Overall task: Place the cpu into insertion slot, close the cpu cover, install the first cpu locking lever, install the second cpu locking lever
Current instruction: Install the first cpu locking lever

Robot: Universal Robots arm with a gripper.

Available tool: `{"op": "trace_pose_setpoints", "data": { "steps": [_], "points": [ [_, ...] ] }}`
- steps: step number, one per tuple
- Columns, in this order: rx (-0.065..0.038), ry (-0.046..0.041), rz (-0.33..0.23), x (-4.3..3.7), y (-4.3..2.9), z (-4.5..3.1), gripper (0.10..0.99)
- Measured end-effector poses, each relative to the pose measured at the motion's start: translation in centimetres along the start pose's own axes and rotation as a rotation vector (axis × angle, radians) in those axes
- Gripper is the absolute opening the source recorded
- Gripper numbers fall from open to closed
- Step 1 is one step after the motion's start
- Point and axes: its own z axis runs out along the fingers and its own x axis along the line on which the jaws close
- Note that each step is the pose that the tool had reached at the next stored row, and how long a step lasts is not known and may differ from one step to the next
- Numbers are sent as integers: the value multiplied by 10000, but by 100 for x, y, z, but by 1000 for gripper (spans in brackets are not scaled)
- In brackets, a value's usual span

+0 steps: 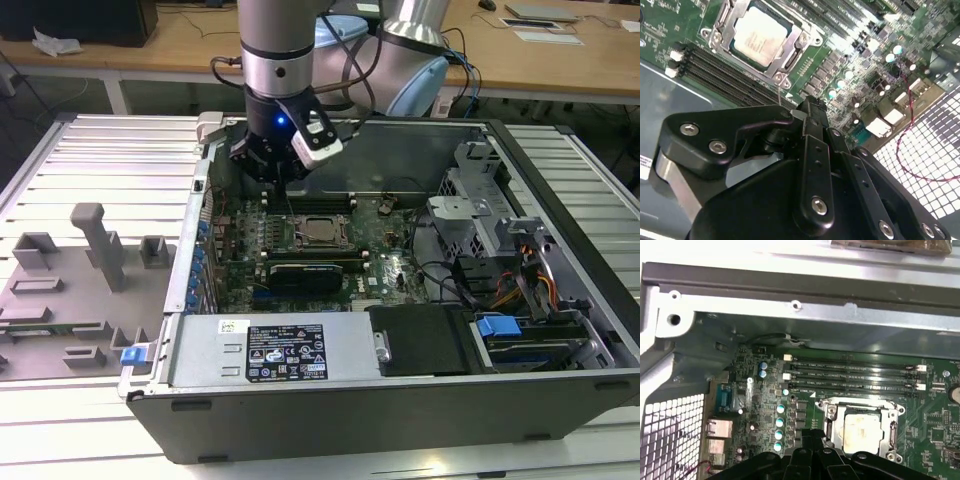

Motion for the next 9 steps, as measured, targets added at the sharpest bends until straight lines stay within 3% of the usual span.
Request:
{"op": "trace_pose_setpoints", "data": {
  "steps": [3,6,9],
  "points": [
    [-364,-26,7,18,1,7,106],
    [-489,-35,8,50,2,15,106],
    [-1161,-84,16,84,3,35,106]
  ]
}}
